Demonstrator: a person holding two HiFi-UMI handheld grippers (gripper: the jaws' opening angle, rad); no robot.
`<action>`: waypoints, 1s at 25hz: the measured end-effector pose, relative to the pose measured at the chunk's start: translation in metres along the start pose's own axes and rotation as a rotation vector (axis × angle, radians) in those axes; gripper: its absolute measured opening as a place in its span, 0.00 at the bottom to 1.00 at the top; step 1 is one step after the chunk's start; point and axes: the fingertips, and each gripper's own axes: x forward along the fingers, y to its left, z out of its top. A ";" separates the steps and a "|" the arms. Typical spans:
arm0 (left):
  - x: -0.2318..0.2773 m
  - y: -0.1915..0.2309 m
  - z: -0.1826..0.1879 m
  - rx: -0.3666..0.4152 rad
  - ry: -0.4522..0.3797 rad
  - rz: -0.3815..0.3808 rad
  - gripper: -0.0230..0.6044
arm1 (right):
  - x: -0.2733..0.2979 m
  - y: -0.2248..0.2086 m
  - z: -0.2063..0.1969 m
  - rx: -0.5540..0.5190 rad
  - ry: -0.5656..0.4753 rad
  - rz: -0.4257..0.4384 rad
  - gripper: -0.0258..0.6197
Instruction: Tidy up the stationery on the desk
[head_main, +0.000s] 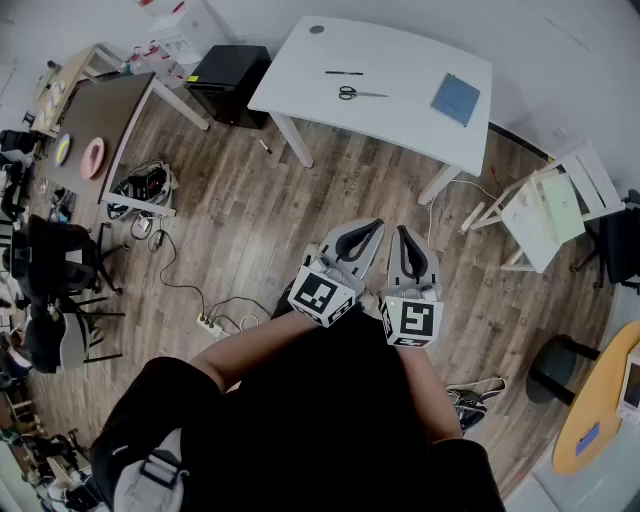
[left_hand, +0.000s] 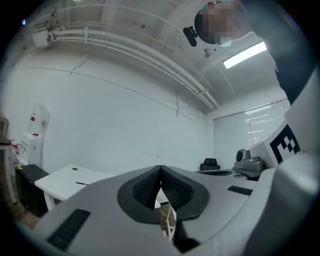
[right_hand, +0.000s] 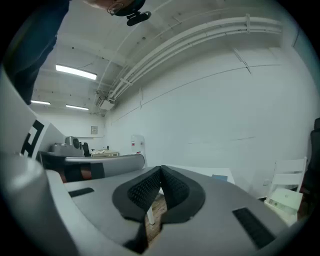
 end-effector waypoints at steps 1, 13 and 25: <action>0.000 -0.002 0.002 0.006 0.004 -0.001 0.05 | -0.001 0.000 0.000 0.001 0.001 0.002 0.09; 0.004 0.023 -0.012 -0.051 0.032 0.019 0.05 | 0.010 -0.022 -0.010 0.134 -0.030 -0.011 0.09; 0.100 0.087 -0.019 -0.129 0.046 -0.066 0.05 | 0.100 -0.070 -0.019 0.080 0.064 -0.085 0.09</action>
